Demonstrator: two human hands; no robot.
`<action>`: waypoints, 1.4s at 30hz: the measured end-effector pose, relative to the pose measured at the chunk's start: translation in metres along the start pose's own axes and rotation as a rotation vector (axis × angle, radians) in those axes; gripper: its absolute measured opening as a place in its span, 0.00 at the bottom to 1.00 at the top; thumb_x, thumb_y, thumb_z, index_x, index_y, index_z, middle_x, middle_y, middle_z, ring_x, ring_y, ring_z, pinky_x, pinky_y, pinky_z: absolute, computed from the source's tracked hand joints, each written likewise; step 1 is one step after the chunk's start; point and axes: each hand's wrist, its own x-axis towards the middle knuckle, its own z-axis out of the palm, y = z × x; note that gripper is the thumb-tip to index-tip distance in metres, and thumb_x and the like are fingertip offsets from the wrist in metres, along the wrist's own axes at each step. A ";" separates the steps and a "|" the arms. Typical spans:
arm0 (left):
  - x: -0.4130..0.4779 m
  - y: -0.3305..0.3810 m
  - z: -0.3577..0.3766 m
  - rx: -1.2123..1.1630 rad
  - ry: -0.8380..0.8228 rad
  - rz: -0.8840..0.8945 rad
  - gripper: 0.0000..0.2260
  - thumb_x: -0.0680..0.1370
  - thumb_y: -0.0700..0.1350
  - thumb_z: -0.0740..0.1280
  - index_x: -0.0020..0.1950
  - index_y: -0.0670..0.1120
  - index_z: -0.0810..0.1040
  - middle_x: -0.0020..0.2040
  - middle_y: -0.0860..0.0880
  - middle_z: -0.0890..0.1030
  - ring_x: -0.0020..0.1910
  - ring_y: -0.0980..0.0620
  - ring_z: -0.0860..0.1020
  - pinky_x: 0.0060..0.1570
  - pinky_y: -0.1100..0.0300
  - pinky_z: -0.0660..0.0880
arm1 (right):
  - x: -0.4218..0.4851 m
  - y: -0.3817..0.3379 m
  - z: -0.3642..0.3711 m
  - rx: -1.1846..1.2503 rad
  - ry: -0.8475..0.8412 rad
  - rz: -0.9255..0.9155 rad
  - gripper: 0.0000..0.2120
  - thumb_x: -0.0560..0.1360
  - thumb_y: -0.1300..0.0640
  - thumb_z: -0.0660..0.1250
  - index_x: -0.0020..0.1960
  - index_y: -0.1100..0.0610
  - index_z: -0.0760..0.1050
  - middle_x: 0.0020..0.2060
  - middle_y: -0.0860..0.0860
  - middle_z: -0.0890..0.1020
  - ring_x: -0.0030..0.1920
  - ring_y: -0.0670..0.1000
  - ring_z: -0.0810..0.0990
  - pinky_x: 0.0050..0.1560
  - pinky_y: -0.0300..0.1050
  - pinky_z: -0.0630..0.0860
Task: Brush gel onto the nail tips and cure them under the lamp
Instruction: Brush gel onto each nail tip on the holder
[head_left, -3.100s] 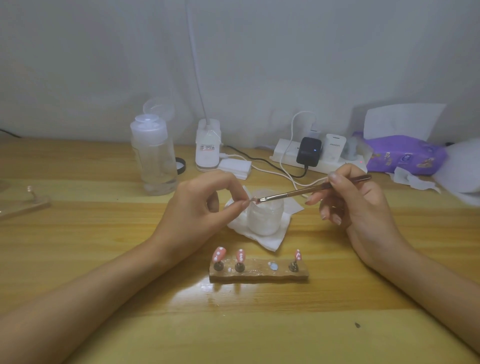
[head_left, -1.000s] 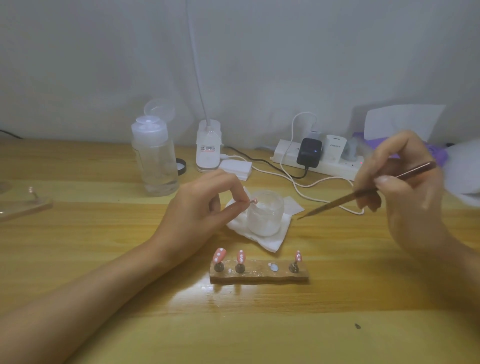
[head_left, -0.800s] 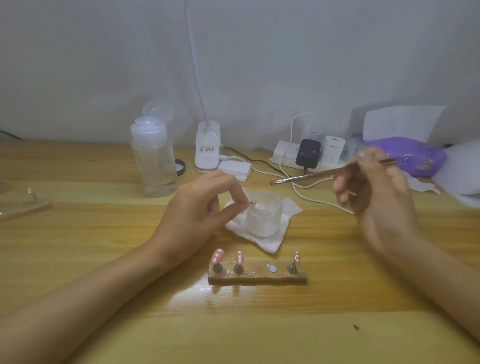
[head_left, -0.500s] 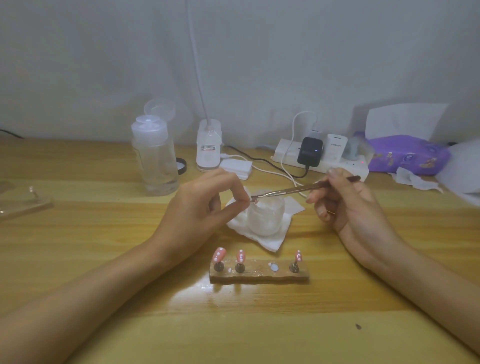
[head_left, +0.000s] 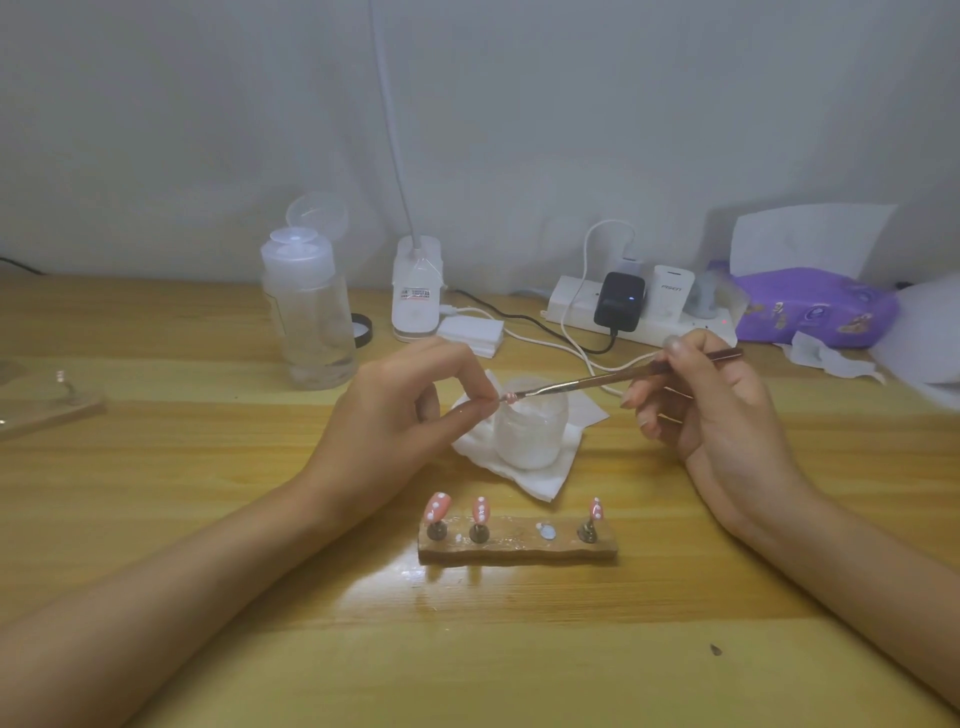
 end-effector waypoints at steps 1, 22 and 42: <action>0.000 0.000 0.000 -0.003 0.000 -0.001 0.05 0.76 0.45 0.73 0.42 0.51 0.79 0.43 0.59 0.78 0.26 0.54 0.69 0.32 0.69 0.64 | 0.000 -0.001 0.000 0.024 -0.001 -0.009 0.11 0.80 0.53 0.62 0.39 0.53 0.71 0.30 0.55 0.81 0.26 0.48 0.74 0.28 0.36 0.73; 0.014 0.042 -0.033 -0.531 0.308 -0.351 0.01 0.76 0.46 0.72 0.47 0.51 0.81 0.47 0.53 0.87 0.35 0.59 0.81 0.28 0.70 0.69 | 0.003 -0.002 -0.006 0.034 0.128 -0.028 0.12 0.83 0.57 0.58 0.40 0.55 0.69 0.25 0.52 0.79 0.23 0.47 0.70 0.24 0.35 0.65; -0.026 0.073 0.013 0.309 -0.266 -0.086 0.11 0.66 0.65 0.66 0.43 0.64 0.81 0.46 0.66 0.71 0.53 0.63 0.64 0.49 0.61 0.56 | 0.003 -0.002 -0.006 0.062 0.168 0.069 0.15 0.82 0.57 0.59 0.37 0.55 0.71 0.24 0.51 0.77 0.22 0.46 0.68 0.23 0.35 0.65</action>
